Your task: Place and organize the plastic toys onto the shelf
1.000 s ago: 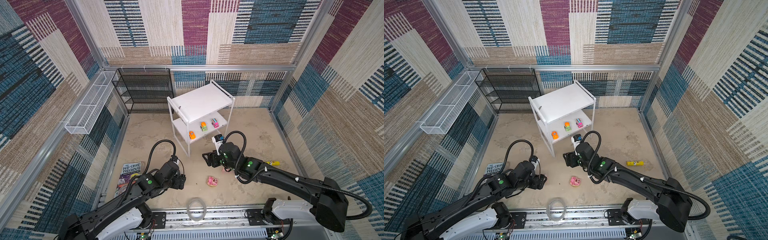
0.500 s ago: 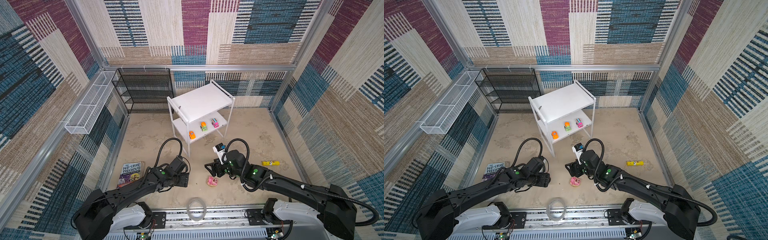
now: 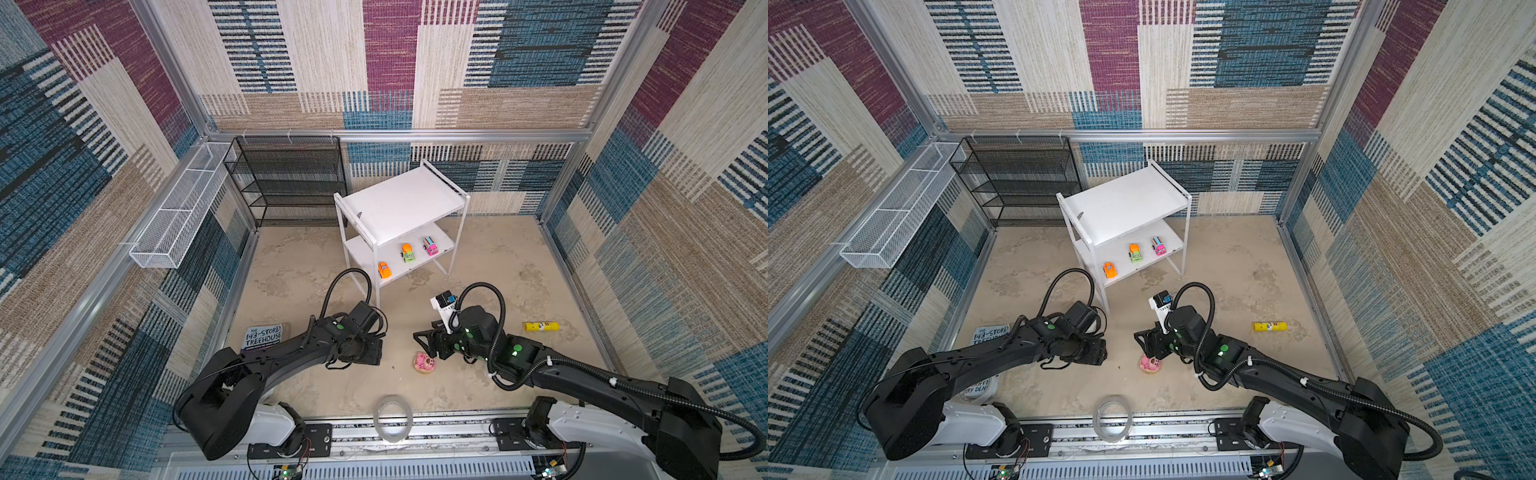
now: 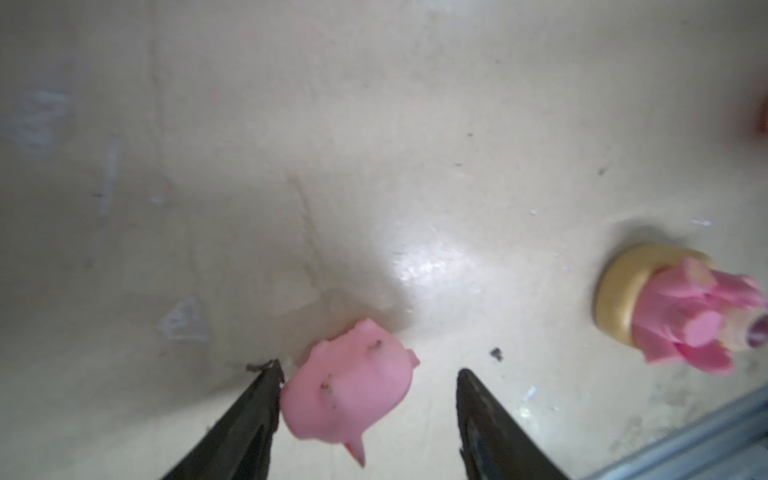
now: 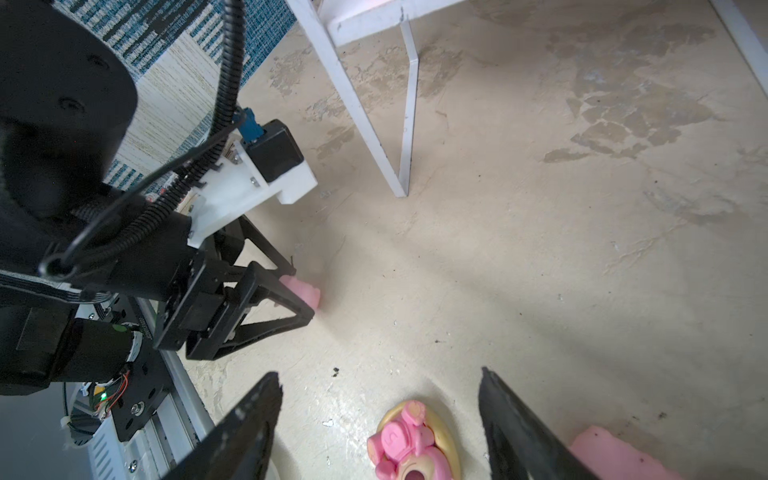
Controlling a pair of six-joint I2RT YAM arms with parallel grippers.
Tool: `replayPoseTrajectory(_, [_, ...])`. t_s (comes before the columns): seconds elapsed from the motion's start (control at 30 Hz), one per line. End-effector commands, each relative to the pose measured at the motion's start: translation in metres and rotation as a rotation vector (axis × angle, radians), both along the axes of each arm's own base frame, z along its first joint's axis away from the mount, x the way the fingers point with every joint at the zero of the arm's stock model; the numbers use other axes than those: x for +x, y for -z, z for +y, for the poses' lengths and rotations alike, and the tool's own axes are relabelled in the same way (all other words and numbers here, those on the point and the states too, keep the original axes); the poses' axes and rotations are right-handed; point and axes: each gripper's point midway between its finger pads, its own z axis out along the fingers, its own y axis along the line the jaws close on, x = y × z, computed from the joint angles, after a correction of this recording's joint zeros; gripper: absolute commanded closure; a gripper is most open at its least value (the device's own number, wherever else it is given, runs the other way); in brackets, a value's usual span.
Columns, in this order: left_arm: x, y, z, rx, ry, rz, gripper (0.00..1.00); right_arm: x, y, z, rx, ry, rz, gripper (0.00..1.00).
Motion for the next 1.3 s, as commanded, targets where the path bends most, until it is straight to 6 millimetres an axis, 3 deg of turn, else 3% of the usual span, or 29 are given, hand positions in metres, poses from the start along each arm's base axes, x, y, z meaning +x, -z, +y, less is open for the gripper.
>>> replayPoseTrajectory(0.0, [-0.015,-0.012,-0.035,-0.157,0.064,0.085,0.34,0.002,-0.008,0.004,0.034,0.002,-0.019,0.24])
replayPoseTrajectory(0.1, [-0.02,-0.018,-0.041,-0.166,0.087,0.083,0.34,0.002,-0.006,0.004,0.033,0.0,-0.019,0.24])
replayPoseTrajectory(0.27, [-0.013,-0.014,-0.011,0.021,0.127,0.019,0.34,0.001,-0.004,0.002,0.033,0.001,-0.019,0.24])
replayPoseTrajectory(0.4, [-0.009,-0.012,-0.007,0.076,0.186,0.005,0.34,0.001,-0.005,-0.002,0.032,0.013,-0.024,0.24])
replayPoseTrajectory(0.67, [-0.015,-0.008,-0.013,0.085,0.25,0.022,0.54,-0.001,-0.005,-0.006,0.025,0.018,-0.026,0.24])
replayPoseTrajectory(1.0, [-0.017,0.0,-0.025,0.1,0.302,0.03,0.53,-0.003,-0.004,-0.008,0.021,0.014,-0.035,0.24])
replayPoseTrajectory(1.27, [-0.01,0.003,-0.021,0.141,0.295,0.006,0.75,-0.005,0.0,-0.013,0.021,0.026,-0.023,0.23])
